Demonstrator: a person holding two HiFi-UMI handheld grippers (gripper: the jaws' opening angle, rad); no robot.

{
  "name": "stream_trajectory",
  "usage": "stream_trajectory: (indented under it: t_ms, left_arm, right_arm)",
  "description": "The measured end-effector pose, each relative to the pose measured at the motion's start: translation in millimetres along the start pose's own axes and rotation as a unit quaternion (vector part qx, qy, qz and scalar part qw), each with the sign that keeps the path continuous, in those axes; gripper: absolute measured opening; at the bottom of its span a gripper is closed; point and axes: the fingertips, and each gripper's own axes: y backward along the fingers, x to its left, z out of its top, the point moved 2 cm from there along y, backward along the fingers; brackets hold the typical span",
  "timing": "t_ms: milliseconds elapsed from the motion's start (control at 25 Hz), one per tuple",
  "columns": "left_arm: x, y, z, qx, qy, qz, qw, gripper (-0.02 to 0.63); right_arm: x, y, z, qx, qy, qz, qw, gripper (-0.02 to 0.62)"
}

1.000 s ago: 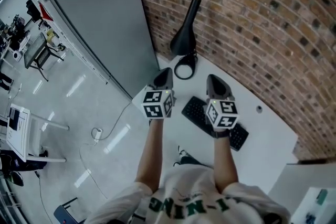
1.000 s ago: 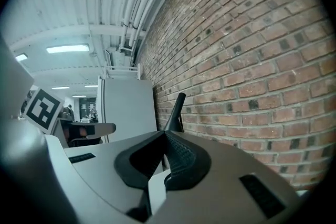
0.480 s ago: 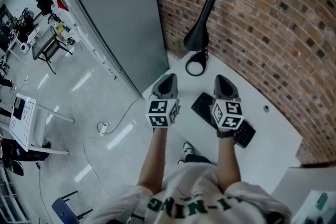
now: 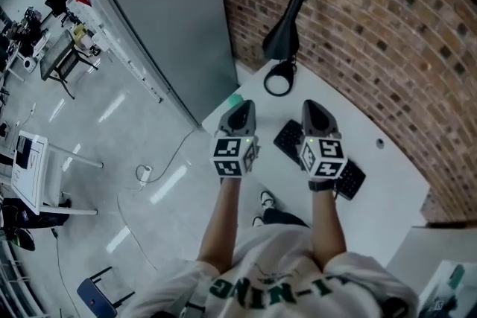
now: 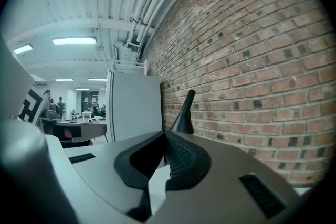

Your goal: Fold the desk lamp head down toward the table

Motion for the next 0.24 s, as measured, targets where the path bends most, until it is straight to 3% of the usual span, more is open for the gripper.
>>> stream_trajectory:
  t_ms: [120,240]
  left_arm:
    - [-3,-21,-12,0.006,0.025,-0.019,0.9995,0.000]
    - [-10,-51,-26,0.005,0.092,-0.068,0.9934,0.002]
  right_arm:
    - [-6,-7,-8,0.004,0.001,-0.005,1.000,0.003]
    - [-18,-18,-17,0.007,0.000,-0.014,1.000,0.003]
